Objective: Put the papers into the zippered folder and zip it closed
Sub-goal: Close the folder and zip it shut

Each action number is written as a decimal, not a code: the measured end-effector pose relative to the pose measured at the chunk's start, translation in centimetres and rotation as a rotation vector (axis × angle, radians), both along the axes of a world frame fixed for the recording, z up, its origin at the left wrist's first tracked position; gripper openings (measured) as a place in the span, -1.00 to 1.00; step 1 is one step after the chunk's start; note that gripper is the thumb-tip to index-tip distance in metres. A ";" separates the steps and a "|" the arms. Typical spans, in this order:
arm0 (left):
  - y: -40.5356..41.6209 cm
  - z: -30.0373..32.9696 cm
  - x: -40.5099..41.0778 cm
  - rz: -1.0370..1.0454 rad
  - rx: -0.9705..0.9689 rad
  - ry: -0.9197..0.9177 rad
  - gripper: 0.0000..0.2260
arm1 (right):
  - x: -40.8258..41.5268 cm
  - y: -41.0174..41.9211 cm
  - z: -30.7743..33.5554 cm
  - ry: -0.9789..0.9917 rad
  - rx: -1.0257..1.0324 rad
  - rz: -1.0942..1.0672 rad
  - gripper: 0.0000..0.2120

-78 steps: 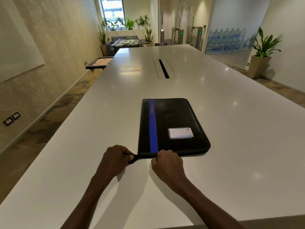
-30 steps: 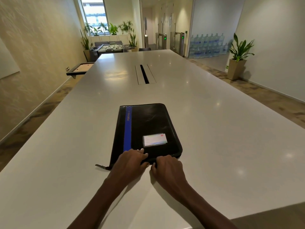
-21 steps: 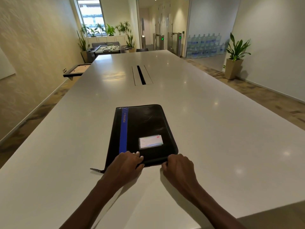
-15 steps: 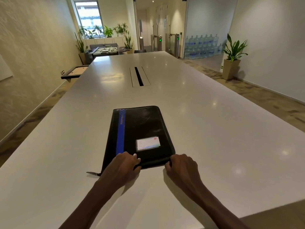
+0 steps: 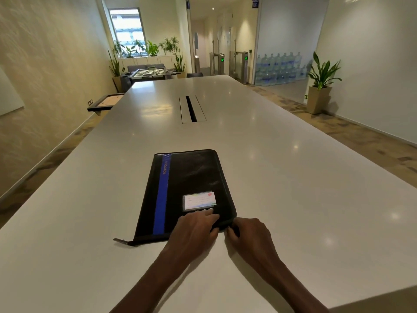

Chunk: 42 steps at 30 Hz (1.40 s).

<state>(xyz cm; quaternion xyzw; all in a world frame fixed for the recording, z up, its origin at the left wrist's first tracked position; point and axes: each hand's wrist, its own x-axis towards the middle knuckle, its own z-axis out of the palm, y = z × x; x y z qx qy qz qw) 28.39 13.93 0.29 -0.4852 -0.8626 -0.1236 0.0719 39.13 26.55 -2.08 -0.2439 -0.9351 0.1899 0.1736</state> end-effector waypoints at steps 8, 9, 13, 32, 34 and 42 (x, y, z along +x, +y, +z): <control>0.4 0.2 -0.5 -0.161 -0.073 0.087 -0.68 | -0.4 0.4 0.0 -0.001 0.019 -0.097 -0.60; 0.4 0.2 -0.6 -0.167 -0.084 0.096 -0.67 | -0.4 0.4 0.0 -0.001 0.020 -0.109 -0.59; 0.4 0.5 -0.5 -0.187 -0.099 0.102 -0.63 | -1.0 1.5 0.0 -0.022 0.023 -0.139 -0.69; 0.2 0.4 -0.6 -0.276 -0.047 0.200 -0.63 | -6.9 8.0 0.7 -0.014 0.064 -0.026 -0.66; 0.4 0.3 -0.7 -0.245 -0.056 0.204 -0.60 | -7.6 8.4 0.8 -0.017 0.049 -0.017 -0.66; 2.8 0.7 -1.1 0.039 0.010 -0.123 -0.56 | -8.2 10.5 0.7 0.079 -0.168 0.141 -0.82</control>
